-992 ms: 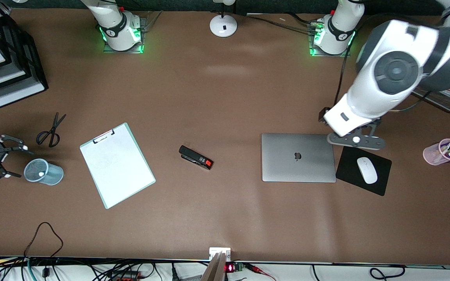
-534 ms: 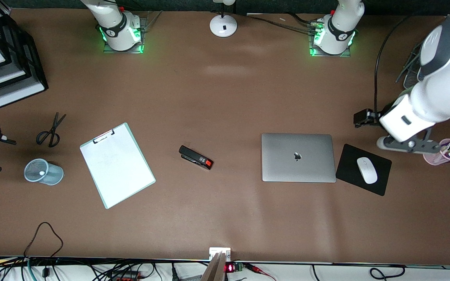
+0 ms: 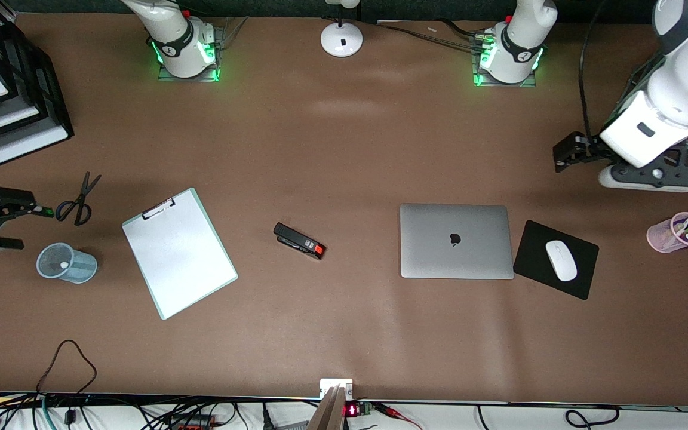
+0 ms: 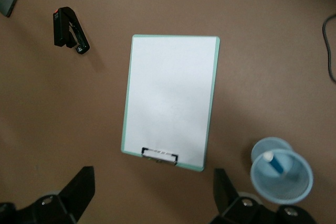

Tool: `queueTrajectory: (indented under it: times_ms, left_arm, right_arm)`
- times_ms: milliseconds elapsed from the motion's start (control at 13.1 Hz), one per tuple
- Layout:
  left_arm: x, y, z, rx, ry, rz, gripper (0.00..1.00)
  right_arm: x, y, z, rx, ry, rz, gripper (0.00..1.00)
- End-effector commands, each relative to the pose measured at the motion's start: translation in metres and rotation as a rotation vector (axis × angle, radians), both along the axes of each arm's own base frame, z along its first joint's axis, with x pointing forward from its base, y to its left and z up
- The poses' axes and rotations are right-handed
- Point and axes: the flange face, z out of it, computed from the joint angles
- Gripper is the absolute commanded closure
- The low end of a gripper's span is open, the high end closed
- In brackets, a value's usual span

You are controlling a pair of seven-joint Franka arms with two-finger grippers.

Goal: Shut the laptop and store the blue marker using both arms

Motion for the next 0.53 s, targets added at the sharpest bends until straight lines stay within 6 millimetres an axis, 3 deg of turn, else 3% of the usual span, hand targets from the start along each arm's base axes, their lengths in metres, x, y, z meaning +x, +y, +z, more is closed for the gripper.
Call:
queueTrajectory:
  times_ms: [0,229,458]
  left_arm:
    - [-0.010,0.009,-0.031,-0.022,0.004,-0.023,0.00]
    - [-0.010,0.025,-0.034,-0.016,0.004,-0.069,0.00]
    - [-0.036,0.019,-0.026,-0.010,0.003,-0.085,0.00]
  right_arm:
    - [-0.016,0.027,0.040,-0.094,0.051,-0.062,0.00]
    - [-0.024,0.038,0.049,-0.116,0.118,-0.195,0.00]
    - [-0.023,0.070,0.046,-0.185,0.176,-0.331,0.00]
